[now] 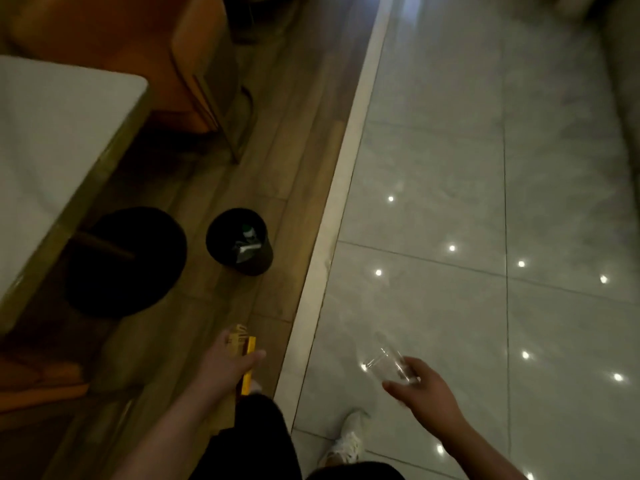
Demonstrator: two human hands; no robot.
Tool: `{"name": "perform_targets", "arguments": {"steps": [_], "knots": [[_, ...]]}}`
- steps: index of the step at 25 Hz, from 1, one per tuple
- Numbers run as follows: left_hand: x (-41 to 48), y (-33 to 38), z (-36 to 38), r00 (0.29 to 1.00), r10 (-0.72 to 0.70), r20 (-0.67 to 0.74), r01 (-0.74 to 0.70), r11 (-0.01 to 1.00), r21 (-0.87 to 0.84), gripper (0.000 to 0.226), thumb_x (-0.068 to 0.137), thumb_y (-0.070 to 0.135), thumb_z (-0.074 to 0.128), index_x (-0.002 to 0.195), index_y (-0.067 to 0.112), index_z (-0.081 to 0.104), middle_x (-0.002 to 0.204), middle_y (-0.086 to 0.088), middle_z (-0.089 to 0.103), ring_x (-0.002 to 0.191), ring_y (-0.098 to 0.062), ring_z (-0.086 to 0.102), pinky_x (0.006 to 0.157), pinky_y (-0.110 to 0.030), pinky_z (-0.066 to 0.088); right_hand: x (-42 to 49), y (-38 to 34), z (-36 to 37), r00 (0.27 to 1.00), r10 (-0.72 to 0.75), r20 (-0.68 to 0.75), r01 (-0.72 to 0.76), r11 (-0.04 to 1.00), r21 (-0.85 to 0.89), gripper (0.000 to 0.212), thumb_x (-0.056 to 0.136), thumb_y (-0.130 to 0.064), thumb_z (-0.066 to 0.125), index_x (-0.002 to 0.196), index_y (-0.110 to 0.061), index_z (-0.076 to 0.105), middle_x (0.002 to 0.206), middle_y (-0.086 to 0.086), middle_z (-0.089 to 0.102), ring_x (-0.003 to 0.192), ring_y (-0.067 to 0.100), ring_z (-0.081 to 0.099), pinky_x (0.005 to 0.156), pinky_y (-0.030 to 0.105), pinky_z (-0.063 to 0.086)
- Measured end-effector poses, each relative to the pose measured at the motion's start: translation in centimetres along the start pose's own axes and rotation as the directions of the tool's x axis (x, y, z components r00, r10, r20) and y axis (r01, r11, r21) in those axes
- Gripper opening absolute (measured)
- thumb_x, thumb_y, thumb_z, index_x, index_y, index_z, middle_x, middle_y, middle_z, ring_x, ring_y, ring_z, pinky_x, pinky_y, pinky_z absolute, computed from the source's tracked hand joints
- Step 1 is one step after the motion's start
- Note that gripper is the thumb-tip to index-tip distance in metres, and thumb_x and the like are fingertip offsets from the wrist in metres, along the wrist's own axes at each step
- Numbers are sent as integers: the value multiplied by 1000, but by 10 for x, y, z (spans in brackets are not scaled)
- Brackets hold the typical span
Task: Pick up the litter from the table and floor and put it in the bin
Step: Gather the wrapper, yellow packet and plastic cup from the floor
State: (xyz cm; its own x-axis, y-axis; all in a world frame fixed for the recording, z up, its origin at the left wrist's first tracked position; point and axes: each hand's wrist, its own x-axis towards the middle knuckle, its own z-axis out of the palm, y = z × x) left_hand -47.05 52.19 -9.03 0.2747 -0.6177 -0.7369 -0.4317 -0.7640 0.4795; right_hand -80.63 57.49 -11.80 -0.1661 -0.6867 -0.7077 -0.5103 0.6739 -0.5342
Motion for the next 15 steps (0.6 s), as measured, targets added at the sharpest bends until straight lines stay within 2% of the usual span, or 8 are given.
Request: {"name": "perform_targets", "arguments": {"steps": [1,3,6,8,10,12,14,15], "knots": [[-10,13,-8,999,12,-42,-13,1000,-23,91,67,38,86,143,15,41,131,-15,60,117,-35,59,101,-44,47,-4,-8,-11,1000,8,1,-8,1000,7,55,65,-42,80,116,-29,62,101,-9,68,87,9,67,84,36,55],[-12,30,-21,994,2,-105,-11,997,-80,83,73,29,83,142,12,42,130,-15,60,116,-34,59,100,-42,47,3,-27,-28,1000,6,7,-6,1000,-9,53,66,-40,81,114,-27,64,99,-7,69,86,10,67,83,37,55],[15,53,-40,991,-37,-125,16,986,-169,79,69,35,85,135,13,47,122,-12,64,109,-31,63,93,-40,49,39,-76,-45,999,-44,21,46,993,-107,48,66,-35,85,108,-23,66,92,-8,69,85,10,66,85,39,55],[41,72,-48,994,-54,-90,32,972,-231,82,64,39,87,132,15,48,119,-11,66,104,-31,66,92,-43,52,68,-115,-55,995,-70,68,82,980,-183,45,68,-33,85,107,-26,64,90,-9,68,84,9,65,85,35,54],[71,89,-57,994,-72,-83,44,952,-302,67,63,36,88,118,16,55,109,-9,69,95,-27,68,87,-45,55,103,-160,-65,992,-85,93,108,954,-281,52,67,-36,84,113,-25,64,94,-6,70,88,13,66,86,33,51],[94,110,-66,996,-61,-71,37,953,-299,49,69,30,86,106,17,57,97,-3,67,88,-19,64,75,-33,52,131,-208,-76,988,-91,124,131,924,-359,59,66,-39,84,118,-23,63,99,-5,70,91,15,66,86,31,49],[115,134,-81,997,-49,-63,28,957,-289,45,71,30,84,103,15,58,90,2,63,84,-16,60,65,-26,44,153,-263,-80,982,-107,155,161,907,-390,64,66,-40,84,123,-22,61,99,-6,68,91,14,65,84,28,46],[123,142,-88,997,-50,-57,32,957,-289,46,70,32,85,103,13,59,91,1,64,84,-16,60,65,-25,44,165,-286,-80,977,-115,179,180,898,-402,65,66,-40,84,124,-22,60,98,-7,67,90,13,65,82,27,45]]}}
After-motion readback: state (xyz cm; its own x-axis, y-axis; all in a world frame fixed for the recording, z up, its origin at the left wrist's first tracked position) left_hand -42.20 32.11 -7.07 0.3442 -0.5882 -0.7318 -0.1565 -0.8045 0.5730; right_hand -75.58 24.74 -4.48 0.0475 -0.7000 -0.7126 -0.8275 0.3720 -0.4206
